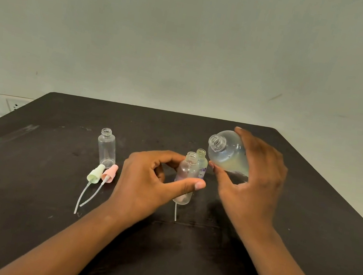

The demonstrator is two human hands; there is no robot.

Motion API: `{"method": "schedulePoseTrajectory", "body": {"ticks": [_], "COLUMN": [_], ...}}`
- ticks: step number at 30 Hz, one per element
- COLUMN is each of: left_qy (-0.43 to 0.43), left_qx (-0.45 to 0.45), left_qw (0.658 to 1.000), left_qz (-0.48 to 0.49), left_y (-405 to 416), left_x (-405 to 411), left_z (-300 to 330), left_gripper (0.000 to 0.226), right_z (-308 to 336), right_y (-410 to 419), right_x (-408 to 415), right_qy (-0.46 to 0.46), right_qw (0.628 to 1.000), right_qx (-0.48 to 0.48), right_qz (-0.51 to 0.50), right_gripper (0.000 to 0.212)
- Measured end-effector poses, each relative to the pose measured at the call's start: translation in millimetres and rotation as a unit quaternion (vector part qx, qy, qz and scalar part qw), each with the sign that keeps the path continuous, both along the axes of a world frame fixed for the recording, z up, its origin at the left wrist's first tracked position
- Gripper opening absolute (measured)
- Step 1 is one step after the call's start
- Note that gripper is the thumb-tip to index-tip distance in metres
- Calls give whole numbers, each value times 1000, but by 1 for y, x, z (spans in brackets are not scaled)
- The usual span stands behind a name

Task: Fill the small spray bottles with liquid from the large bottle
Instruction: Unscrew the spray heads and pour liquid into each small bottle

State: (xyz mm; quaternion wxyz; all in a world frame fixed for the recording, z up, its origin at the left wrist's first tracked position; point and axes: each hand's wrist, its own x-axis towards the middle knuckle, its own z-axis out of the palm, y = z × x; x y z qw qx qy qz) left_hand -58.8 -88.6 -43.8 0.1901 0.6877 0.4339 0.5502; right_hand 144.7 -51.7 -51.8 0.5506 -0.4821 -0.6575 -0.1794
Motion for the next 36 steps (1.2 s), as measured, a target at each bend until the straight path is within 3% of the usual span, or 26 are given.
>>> {"method": "schedulePoseTrajectory", "body": {"ticks": [20,36], "left_qy": [51,64], "left_qx": [18,8], "left_qw": [998,998], "left_qz": [14,10], "left_y": [1,2], "left_x": [4,5], "left_z": [-6,-6], "left_gripper": [34,34], "right_z": [-4,-2], "right_y": [0,0], "right_x": [0,-1], "right_qy": [-37,-37], "right_qw": [999,999], "right_qx": [-21,-19], "right_qz": [11,16], "right_gripper": [84,83]}}
